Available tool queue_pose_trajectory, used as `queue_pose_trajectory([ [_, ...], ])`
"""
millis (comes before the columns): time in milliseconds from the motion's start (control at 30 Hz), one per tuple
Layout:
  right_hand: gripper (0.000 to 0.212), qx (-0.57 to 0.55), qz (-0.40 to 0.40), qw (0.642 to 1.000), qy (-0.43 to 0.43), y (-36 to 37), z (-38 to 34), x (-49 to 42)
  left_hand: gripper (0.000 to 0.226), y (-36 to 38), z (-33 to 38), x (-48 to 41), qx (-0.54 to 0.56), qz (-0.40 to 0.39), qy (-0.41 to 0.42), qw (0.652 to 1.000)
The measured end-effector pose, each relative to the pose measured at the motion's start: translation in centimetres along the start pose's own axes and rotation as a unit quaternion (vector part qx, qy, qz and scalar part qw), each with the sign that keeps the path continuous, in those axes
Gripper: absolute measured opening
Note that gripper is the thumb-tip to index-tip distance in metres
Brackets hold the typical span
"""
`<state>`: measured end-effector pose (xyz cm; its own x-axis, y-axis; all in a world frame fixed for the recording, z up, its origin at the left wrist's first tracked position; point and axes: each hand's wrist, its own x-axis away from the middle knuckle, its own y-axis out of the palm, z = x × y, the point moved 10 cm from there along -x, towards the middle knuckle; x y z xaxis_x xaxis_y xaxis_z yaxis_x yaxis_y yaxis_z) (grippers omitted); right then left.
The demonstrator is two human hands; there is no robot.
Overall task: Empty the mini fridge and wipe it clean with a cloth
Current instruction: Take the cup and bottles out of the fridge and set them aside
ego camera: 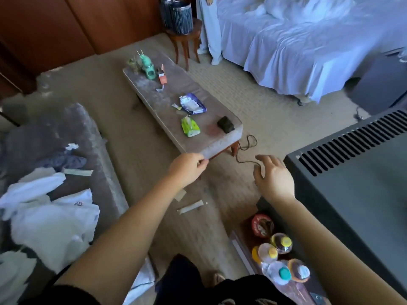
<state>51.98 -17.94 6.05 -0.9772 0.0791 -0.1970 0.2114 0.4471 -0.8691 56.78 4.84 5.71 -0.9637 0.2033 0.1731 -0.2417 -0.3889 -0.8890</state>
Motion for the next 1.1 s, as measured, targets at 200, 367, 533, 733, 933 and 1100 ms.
queue_pose_trajectory([
  [200, 0.028, 0.007, -0.165, 0.981, 0.099, 12.5, -1.0, -11.9, 0.041, -0.5, -7.2, -12.9, -0.035, -0.042, -0.015, 0.998],
  [367, 0.030, 0.018, -0.211, 0.958, 0.194, 21.7, 1.9, -21.1, 0.038, 1.1, -12.4, -26.5, -0.047, -0.100, 0.003, 0.994],
  [533, 0.031, -0.014, -0.244, 0.936, 0.255, 31.5, 6.5, -29.3, 0.024, 4.7, -15.8, -38.6, -0.064, -0.159, 0.038, 0.985],
  [733, 0.050, 0.003, -0.288, 0.919, 0.269, 42.7, 13.0, -38.3, 0.038, 12.6, -21.9, -49.0, -0.133, -0.263, 0.058, 0.954],
  [933, 0.049, -0.005, -0.361, 0.886, 0.291, 54.1, 19.6, -43.7, 0.057, 19.1, -26.2, -56.5, -0.153, -0.313, 0.035, 0.937],
  [1100, 0.035, -0.043, -0.353, 0.874, 0.332, 57.2, 22.5, -45.8, 0.057, 21.5, -25.2, -60.1, -0.118, -0.326, 0.028, 0.938],
])
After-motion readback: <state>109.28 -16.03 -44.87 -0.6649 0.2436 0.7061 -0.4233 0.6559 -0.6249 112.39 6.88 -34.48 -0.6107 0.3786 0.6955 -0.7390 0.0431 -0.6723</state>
